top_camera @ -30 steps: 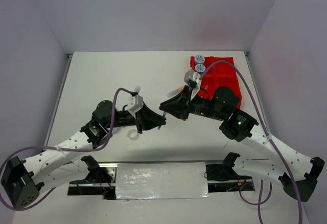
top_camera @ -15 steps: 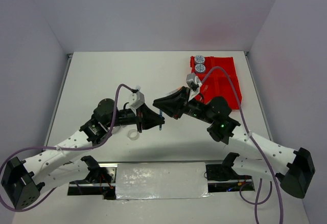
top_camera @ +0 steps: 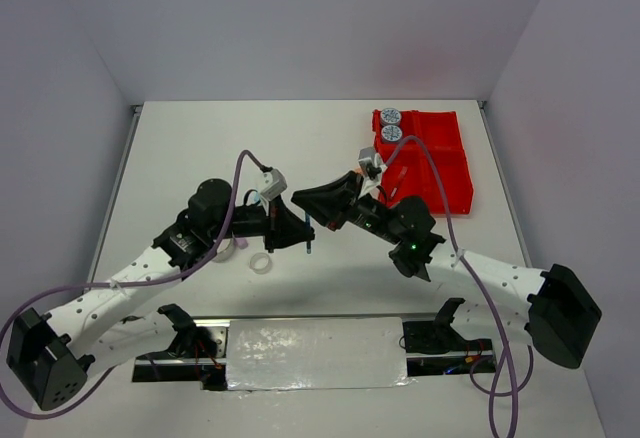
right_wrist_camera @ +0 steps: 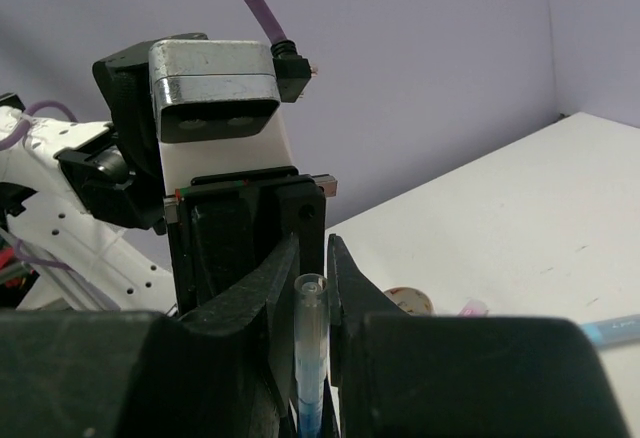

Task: Sort the stationery into containers
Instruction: Close the pen cap on the pen, then place the pen in the storage box.

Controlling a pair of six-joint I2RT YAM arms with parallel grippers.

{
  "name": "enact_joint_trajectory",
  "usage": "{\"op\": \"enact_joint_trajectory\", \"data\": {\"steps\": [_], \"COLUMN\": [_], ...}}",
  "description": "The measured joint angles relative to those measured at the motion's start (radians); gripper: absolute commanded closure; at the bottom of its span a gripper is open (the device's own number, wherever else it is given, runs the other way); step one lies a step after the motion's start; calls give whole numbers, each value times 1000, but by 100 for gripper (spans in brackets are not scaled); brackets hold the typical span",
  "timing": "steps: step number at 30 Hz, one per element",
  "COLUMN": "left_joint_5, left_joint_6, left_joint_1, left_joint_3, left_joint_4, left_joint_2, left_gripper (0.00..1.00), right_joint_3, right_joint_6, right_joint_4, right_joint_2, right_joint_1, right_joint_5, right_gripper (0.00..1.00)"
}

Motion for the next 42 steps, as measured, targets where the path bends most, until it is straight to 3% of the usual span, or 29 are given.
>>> {"op": "enact_joint_trajectory", "data": {"steps": [6, 13, 20, 24, 27, 28, 30, 34, 42], "left_joint_5": [61, 145, 175, 207, 227, 218, 193, 170, 166], "left_joint_6": [-11, -60, -67, -86, -111, -114, -117, -113, -111], "left_joint_1": [51, 125, 137, 137, 137, 137, 147, 151, 145], "left_joint_3": [0, 0, 0, -8, -27, -32, -33, -57, -87], "left_joint_4": [21, 39, 30, 114, 242, 288, 383, 435, 434], "left_joint_2": [0, 5, 5, 5, 5, 4, -5, -39, -51], "left_gripper": [100, 100, 100, 100, 100, 100, 100, 100, 100], "right_joint_3": [2, 0, -6, 64, 149, 178, 208, 251, 259], "right_joint_6": [-3, 35, 53, 31, -14, -27, -55, -79, -102], "right_joint_4": [-12, 121, 137, -38, -234, -307, -444, -565, -626], "right_joint_2": [-15, 71, 68, -21, -85, -103, -120, -122, -126], "right_joint_1": [0, 7, 19, 26, 36, 40, 50, 37, 35], "right_joint_5": [34, 70, 90, 93, 104, 101, 98, 95, 60], "right_gripper": [100, 100, 100, 86, 66, 55, 46, 43, 50]}}
